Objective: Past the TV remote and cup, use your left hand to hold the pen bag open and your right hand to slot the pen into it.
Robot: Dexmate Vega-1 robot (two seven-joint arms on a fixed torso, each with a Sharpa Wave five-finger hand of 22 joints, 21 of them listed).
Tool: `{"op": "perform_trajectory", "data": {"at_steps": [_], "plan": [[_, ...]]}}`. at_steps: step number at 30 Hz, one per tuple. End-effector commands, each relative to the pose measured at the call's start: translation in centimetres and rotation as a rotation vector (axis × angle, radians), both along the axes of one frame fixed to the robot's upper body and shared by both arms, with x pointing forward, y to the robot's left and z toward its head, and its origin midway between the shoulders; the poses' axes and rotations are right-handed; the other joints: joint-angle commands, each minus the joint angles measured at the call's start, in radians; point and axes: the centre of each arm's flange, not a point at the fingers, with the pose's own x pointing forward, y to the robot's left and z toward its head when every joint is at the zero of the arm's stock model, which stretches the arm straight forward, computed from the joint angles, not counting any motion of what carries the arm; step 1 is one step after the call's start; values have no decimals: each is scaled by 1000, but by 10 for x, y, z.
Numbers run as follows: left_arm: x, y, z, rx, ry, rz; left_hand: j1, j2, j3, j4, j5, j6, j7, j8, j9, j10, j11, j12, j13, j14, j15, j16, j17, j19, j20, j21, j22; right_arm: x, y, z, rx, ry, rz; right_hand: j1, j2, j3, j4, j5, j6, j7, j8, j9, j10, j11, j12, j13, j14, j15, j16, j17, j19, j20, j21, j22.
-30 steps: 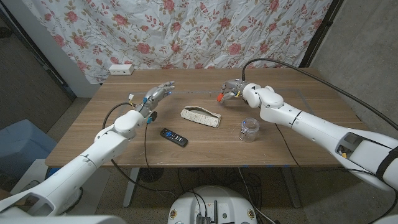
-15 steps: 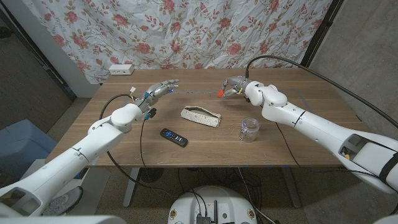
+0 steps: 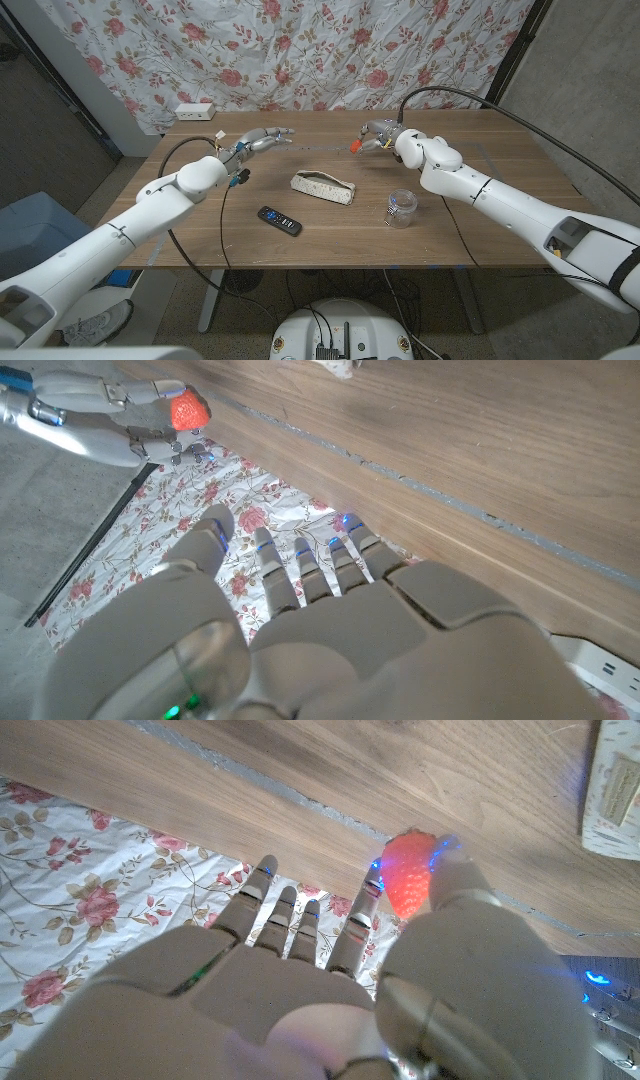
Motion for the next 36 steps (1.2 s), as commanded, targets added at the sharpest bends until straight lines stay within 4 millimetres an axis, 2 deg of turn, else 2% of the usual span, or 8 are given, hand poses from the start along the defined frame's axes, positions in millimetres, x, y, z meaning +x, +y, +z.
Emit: {"op": "perform_trajectory", "data": {"at_steps": [1, 12, 21, 25, 30, 36], "plan": [[-1, -4, 17, 214, -85, 53, 27, -1, 2, -4, 3, 30, 0, 6, 5, 25, -2, 5, 3, 28, -44, 7, 4, 21, -2, 9, 3, 0, -2, 4, 31, -7, -3, 8, 7, 0, 1, 2, 12, -2, 5, 4, 8, 0, 0, 4, 2, 8, 3, 3, 5, 4, -4, 4], [-7, -17, 27, 352, -151, 106, 87, -11, -4, -3, 4, 100, 1, 5, 5, 84, -27, 7, 3, 77, -62, 6, 3, 59, -8, 12, 3, 0, -8, 5, 58, -8, -1, 8, 9, -1, 2, 2, 17, -1, 8, 3, 9, 1, -2, 4, 1, 8, 3, 4, 2, 7, -6, 4], [-14, -32, 33, 472, -195, 165, 109, -18, -9, -3, 4, 128, 5, 5, 6, 105, -27, 7, 3, 96, -60, 6, 4, 64, -8, 9, 4, -1, -11, 4, 74, -6, 1, 8, 10, -2, 3, 2, 19, -2, 9, 3, 12, 0, -2, 4, 3, 9, 4, 5, 2, 8, -6, 4], [-19, -38, 35, 524, -232, 202, 133, -34, -21, -2, 3, 185, 14, 10, 5, 135, -22, 7, 3, 129, -59, 9, 4, 81, -3, 11, 4, -1, -13, 4, 82, -5, 2, 8, 10, -2, 3, 2, 20, -2, 9, 3, 12, 0, -2, 4, 2, 9, 4, 5, 2, 9, -6, 4], [-22, -44, 38, 546, -266, 240, 165, -51, -34, -2, 3, 240, 40, 10, 5, 173, -15, 9, 3, 176, -58, 11, 4, 112, 1, 15, 6, -2, -15, 3, 82, -6, 3, 7, 12, -3, 4, 2, 20, -2, 9, 3, 14, 2, -2, 5, 2, 8, 4, 6, 0, 9, -7, 4], [-26, -57, 41, 627, -297, 284, 182, -61, -41, -1, 4, 272, 47, 9, 5, 195, -23, 9, 3, 195, -64, 10, 4, 116, -2, 13, 6, -3, -18, 2, 82, -2, 2, 6, 13, -3, 4, 2, 20, -2, 9, 2, 14, 1, -3, 5, 5, 8, 5, 7, -4, 11, -8, 4]]}}
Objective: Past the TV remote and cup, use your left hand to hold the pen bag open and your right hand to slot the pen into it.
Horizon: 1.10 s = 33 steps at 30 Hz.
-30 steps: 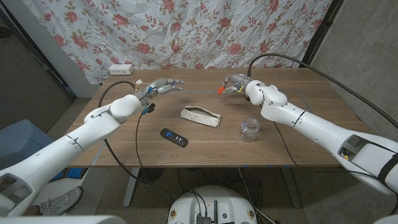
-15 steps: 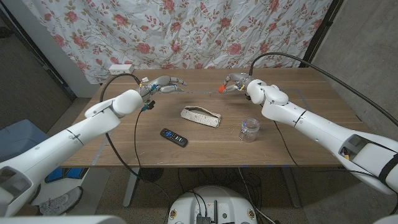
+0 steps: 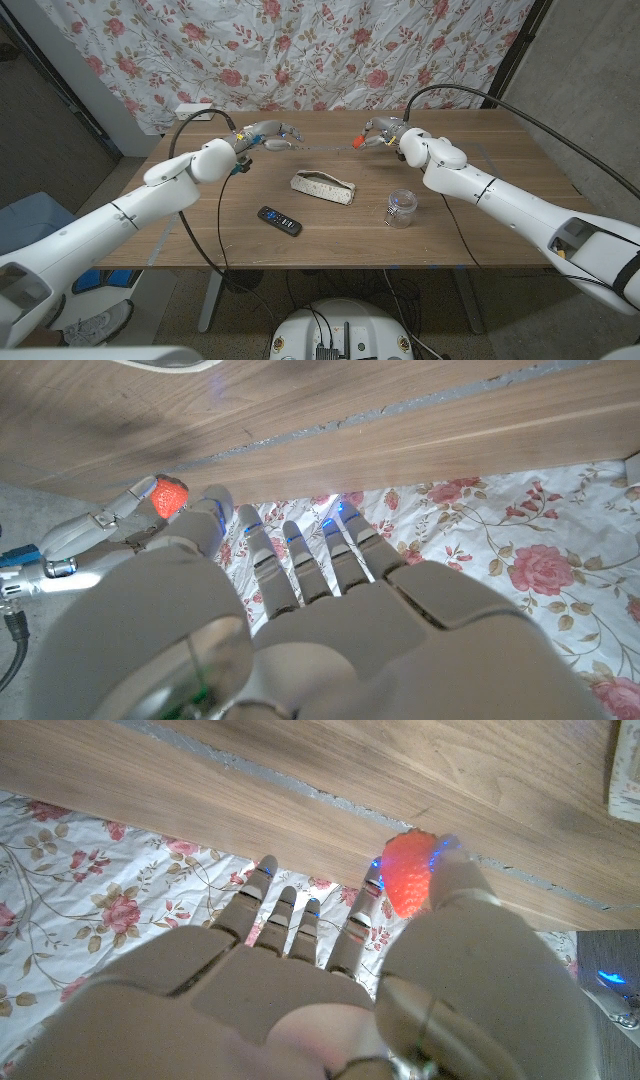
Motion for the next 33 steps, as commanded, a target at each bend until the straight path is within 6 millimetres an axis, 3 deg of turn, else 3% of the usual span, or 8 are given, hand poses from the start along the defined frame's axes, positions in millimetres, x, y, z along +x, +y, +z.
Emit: {"op": "perform_trajectory", "data": {"at_steps": [1, 11, 18, 27, 33], "plan": [[-9, -21, 7, 147, -88, 92, 15, -4, -7, 2, 4, 20, 1, 8, 5, 14, -3, 2, 3, 11, -60, 1, 4, 5, -1, 3, 6, -1, -5, -2, 6, 2, 0, 2, 10, 2, 2, 5, 13, -7, 6, 3, 11, -3, -2, 5, 5, 8, 5, 2, 3, 4, -4, 4], [-11, -39, 1, 216, -105, 125, 24, -16, -16, 3, 3, 44, -4, 7, 4, 18, -7, -3, 3, 9, -57, -4, 4, -8, -4, -3, 6, -1, -9, -2, 20, 8, 4, 2, 11, 0, 2, 5, 15, -7, 7, 2, 21, -4, -1, 5, 3, 8, 5, 3, 0, 5, -5, 4], [-14, -54, -2, 277, -136, 166, 46, -27, -29, 6, 4, 111, 4, 10, 4, 49, -3, -2, 3, 31, -61, -1, 4, -8, -4, -3, 6, -1, -9, -2, 20, 6, 4, 1, 11, -1, 2, 5, 16, -7, 7, 2, 20, -3, -2, 5, 4, 8, 5, 4, -2, 6, -5, 4], [-11, -62, -9, 292, -140, 197, 65, -37, -36, 3, 5, 113, 2, -2, 4, 62, -13, -4, 4, 53, -67, 1, 4, 2, -4, 0, 6, -3, -11, -4, 17, 11, 0, 0, 12, -2, 3, 5, 18, -7, 8, 2, 20, -4, -3, 5, 5, 7, 5, 5, -2, 7, -5, 4], [-12, -67, -13, 292, -183, 238, 104, -68, -53, 2, 6, 171, 6, 1, 6, 102, -25, -3, 3, 95, -90, 5, 5, 23, -18, 3, 6, -3, -11, -6, 15, 16, -4, -1, 12, -2, 3, 5, 19, -7, 8, 1, 21, -3, -3, 5, 5, 7, 5, 5, -3, 6, -5, 4]]}}
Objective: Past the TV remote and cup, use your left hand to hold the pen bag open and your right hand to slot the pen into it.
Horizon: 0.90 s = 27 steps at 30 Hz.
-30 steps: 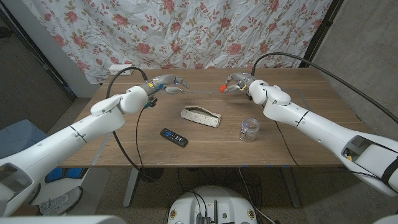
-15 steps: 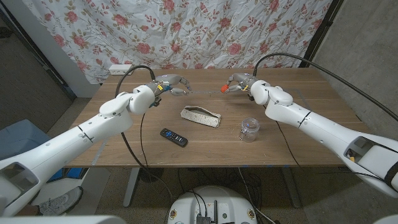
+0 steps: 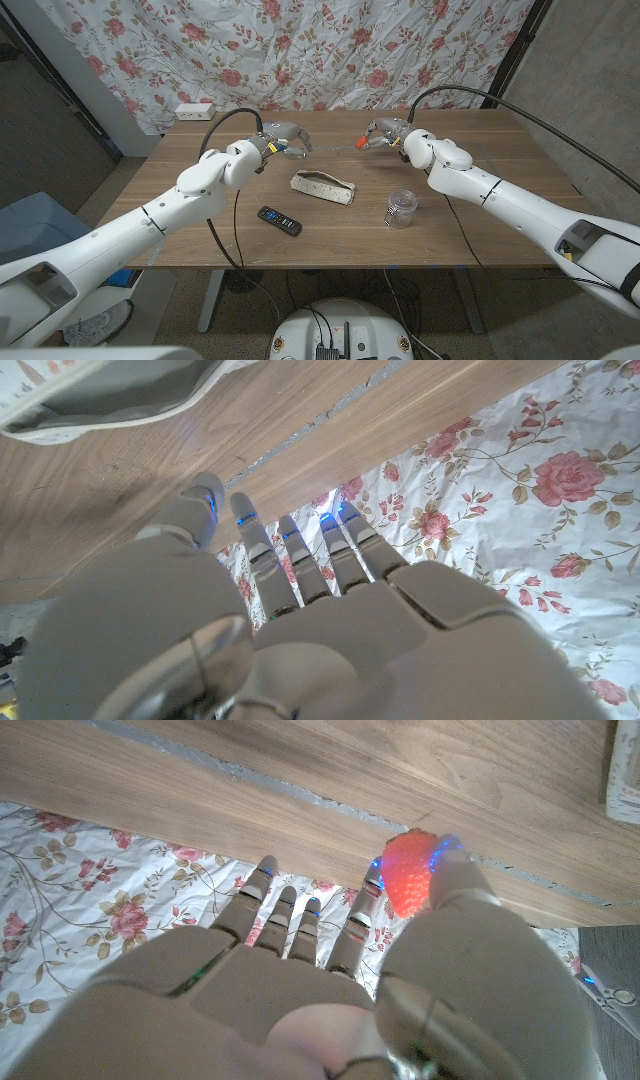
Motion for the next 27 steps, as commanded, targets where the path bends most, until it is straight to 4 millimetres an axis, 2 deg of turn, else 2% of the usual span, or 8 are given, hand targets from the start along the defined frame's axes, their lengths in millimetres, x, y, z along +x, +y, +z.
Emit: {"op": "perform_trajectory", "data": {"at_steps": [1, 9, 17, 27], "plan": [[-1, -13, -8, 29, -68, 67, 31, -17, -13, 1, 6, 39, 4, 1, 7, 33, -4, -1, 3, 30, -94, 5, 5, 18, -5, 3, 3, -1, -1, -2, -1, 9, -6, 0, 13, -2, 3, 5, 19, -7, 4, 1, 10, 0, -3, 5, 5, 7, 5, 5, -3, 7, -1, 4], [-1, -20, -16, 45, -82, 109, 61, -41, -29, 2, 5, 85, 2, 5, 9, 60, -11, -5, 3, 60, -108, 5, 5, 32, -11, 4, 4, -1, 0, -3, -1, 6, -11, -1, 13, -3, 3, 5, 19, -7, 5, 1, 12, 1, -4, 5, 6, 7, 6, 6, -3, 7, -1, 4], [1, -28, -25, 56, -81, 123, 73, -47, -34, 3, 6, 96, -4, 4, 10, 62, -15, -8, 3, 66, -111, 4, 5, 36, -12, 4, 4, -2, 0, -5, 7, 6, -20, -1, 15, -3, 3, 6, 21, -7, 5, 0, 14, 0, -4, 5, 7, 6, 6, 6, -4, 7, -1, 4], [10, -31, -35, 27, -35, 115, 88, -52, -43, 6, 6, 127, 1, 8, 12, 75, -16, -10, 3, 77, -113, 4, 6, 40, -13, 3, 4, -3, -3, -8, 13, 11, -29, 0, 17, -3, 3, 7, 22, -7, 6, 0, 16, -1, -4, 5, 6, 6, 6, 7, -4, 6, -1, 4]]}}
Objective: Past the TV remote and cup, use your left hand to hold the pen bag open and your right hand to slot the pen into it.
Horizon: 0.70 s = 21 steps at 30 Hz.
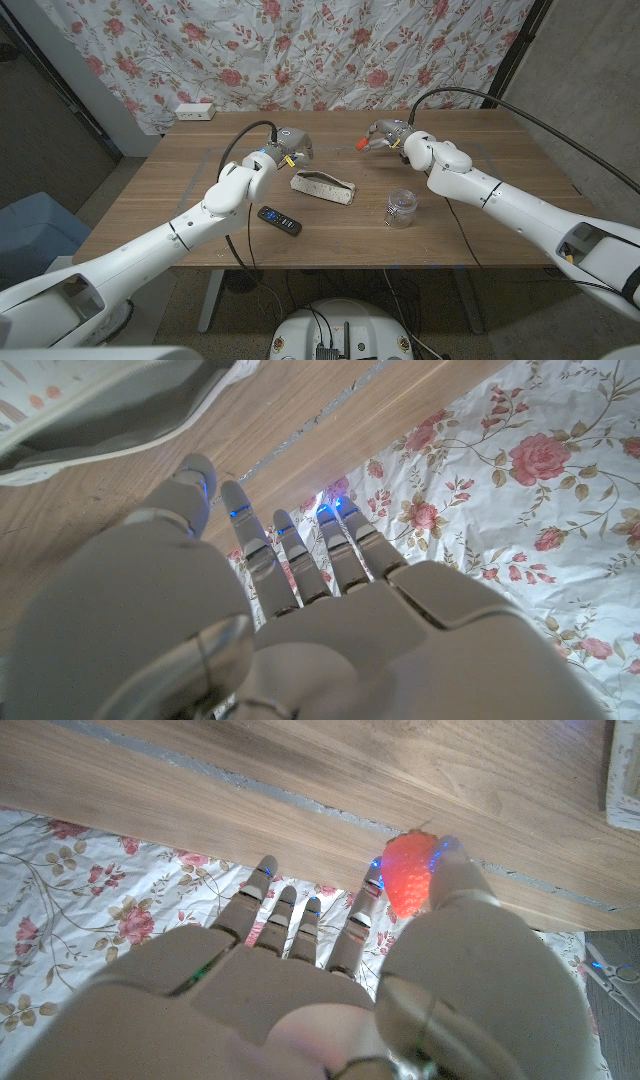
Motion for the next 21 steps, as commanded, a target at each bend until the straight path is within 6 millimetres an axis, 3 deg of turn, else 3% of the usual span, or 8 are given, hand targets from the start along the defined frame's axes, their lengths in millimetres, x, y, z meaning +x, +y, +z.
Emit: {"op": "perform_trajectory", "data": {"at_steps": [1, 21], "plan": [[10, -6, -13, -28, 33, 6, 15, -2, -8, 1, 6, 20, 2, 7, 2, 15, -1, -2, 3, 10, -113, 4, 6, 13, -2, 3, 1, -1, -3, -3, 7, 3, -13, 4, 14, 0, 1, 8, 22, -7, 10, 5, 8, -1, -4, 5, 6, 6, 6, 2, 3, -1, -1, 4], [19, -6, -28, -12, 33, 15, 35, 4, -22, 6, 6, 59, 3, 2, -1, 44, -1, -2, 3, 37, -121, 7, 7, 28, -7, 5, 2, 3, -7, -3, 18, 2, -15, 6, 18, 0, 0, 9, 25, -8, 11, 5, 11, -1, -5, 5, 6, 5, 6, 3, 2, -1, 0, 4]]}}
